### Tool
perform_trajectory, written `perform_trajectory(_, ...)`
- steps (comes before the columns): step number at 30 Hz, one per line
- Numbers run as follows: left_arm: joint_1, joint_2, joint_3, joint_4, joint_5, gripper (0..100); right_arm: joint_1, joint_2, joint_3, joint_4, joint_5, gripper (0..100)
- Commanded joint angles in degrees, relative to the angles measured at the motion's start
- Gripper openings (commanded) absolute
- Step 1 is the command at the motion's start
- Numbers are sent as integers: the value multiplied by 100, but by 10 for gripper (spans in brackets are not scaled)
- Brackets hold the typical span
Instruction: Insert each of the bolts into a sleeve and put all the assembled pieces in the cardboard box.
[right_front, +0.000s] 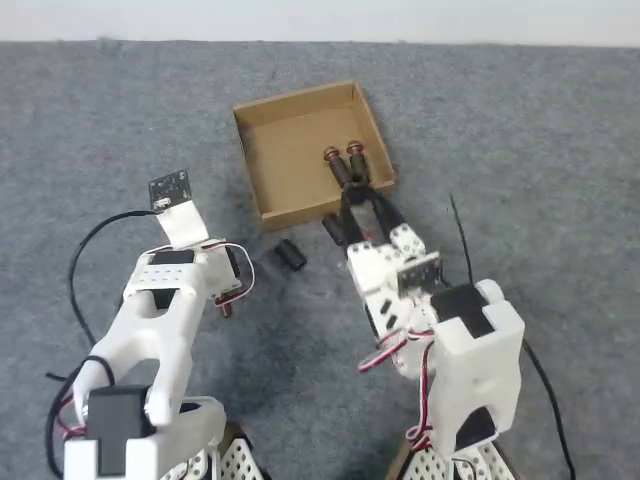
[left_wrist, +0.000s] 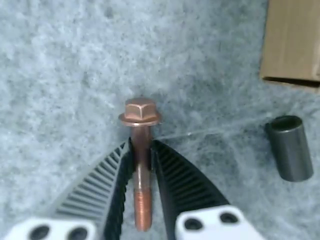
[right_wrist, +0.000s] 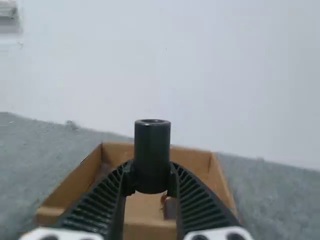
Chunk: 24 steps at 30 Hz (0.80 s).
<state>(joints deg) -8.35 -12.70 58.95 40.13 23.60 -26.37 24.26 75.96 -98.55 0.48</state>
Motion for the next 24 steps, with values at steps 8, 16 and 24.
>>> perform_trajectory(8,0,-343,-66,-141,-53,10,-435,-963,1407,-242,26,17)
perform_trajectory(16,0,-352,-66,-141,-53,10,-382,-1552,1908,-224,26,6)
perform_trajectory(24,167,-396,-488,-123,-35,10,-400,-1411,1873,-224,26,6)
